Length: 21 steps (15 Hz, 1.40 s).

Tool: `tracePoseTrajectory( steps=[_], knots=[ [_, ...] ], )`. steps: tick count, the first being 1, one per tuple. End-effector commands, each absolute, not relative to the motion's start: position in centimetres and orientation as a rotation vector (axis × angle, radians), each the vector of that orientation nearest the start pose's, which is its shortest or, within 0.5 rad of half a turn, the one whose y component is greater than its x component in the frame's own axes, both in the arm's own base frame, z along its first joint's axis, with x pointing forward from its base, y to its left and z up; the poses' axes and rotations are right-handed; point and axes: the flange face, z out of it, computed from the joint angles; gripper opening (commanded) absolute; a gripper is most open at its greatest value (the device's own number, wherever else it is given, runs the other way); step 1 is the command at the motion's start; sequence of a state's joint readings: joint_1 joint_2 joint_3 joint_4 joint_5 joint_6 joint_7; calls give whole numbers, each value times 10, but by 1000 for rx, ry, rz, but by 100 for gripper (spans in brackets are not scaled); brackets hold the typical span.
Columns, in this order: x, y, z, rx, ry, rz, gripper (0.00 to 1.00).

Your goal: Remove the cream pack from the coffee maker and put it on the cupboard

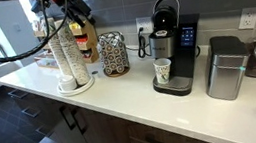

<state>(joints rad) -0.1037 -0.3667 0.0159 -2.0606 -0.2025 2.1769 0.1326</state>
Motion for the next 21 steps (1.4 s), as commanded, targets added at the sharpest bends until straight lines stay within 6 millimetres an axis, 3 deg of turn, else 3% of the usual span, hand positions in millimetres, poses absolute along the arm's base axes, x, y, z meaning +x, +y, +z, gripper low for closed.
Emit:
tracePoseTrajectory(
  steps=[1, 3, 7, 8, 11, 16, 21],
  knots=[
    [519, -112, 636, -3229, 201, -801, 100],
    [541, -140, 627, -3201, 171, -818, 100],
    [572, -178, 614, -3161, 86, -876, 100],
    [555, -166, 617, -3174, 127, -847, 100],
    [571, -177, 611, -3175, 107, -859, 100],
    [572, -176, 615, -3174, 105, -875, 100],
    [587, -218, 606, -3190, 122, -1012, 100]
  ],
)
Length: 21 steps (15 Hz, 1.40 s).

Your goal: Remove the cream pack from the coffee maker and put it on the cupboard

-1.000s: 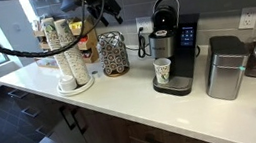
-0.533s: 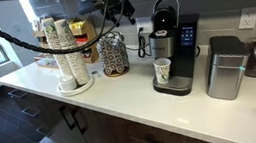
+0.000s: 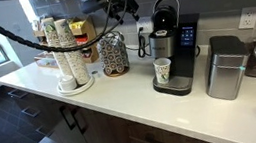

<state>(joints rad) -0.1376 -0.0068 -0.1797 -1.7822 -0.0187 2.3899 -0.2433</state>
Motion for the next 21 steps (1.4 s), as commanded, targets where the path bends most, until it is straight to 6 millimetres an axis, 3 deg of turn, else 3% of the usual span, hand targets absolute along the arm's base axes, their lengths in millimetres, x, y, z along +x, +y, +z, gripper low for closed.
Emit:
tracePoseTrajectory(
  steps=[1, 8, 21],
  knots=[
    [589, -225, 602, -3185, 126, -1010, 100],
    [602, -265, 579, -3121, 166, -1012, 100],
    [625, -306, 559, -3036, 163, -1105, 100]
  ],
)
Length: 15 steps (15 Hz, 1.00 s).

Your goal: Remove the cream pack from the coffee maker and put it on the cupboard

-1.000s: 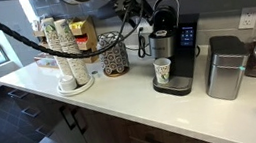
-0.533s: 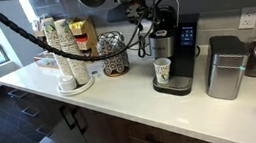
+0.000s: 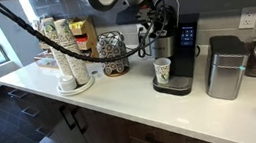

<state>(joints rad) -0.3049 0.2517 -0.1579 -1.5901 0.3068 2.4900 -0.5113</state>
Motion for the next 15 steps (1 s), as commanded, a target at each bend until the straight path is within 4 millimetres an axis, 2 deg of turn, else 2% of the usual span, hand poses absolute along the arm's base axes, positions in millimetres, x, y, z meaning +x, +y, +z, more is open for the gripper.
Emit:
tracePoseTrajectory(
  steps=[1, 8, 15],
  knots=[
    [627, -308, 557, -3036, 167, -1103, 100],
    [634, -315, 547, -3017, 168, -1088, 100],
    [638, -316, 544, -3010, 160, -1091, 86]
  ],
)
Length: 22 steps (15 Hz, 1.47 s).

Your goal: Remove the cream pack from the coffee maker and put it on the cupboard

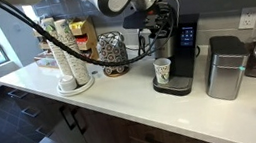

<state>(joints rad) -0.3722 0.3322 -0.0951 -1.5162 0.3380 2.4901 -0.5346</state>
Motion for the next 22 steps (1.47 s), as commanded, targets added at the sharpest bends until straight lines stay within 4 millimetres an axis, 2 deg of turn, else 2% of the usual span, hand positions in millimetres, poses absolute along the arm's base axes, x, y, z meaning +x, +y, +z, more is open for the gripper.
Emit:
tracePoseTrajectory(
  steps=[1, 2, 3, 4, 8, 12, 13, 15, 20, 22],
  knots=[
    [639, -316, 544, -3010, 160, -1090, 81],
    [639, -317, 543, -3010, 159, -1088, 82],
    [639, -317, 543, -3012, 156, -1088, 76],
    [639, -317, 543, -3012, 156, -1088, 79],
    [640, -317, 542, -3010, 152, -1090, 78],
    [640, -319, 543, -3008, 152, -1094, 67],
    [640, -319, 543, -3007, 151, -1095, 69],
    [640, -320, 543, -3008, 149, -1094, 66],
    [641, -321, 543, -3008, 149, -1092, 52],
    [641, -320, 543, -3008, 147, -1092, 54]
  ],
)
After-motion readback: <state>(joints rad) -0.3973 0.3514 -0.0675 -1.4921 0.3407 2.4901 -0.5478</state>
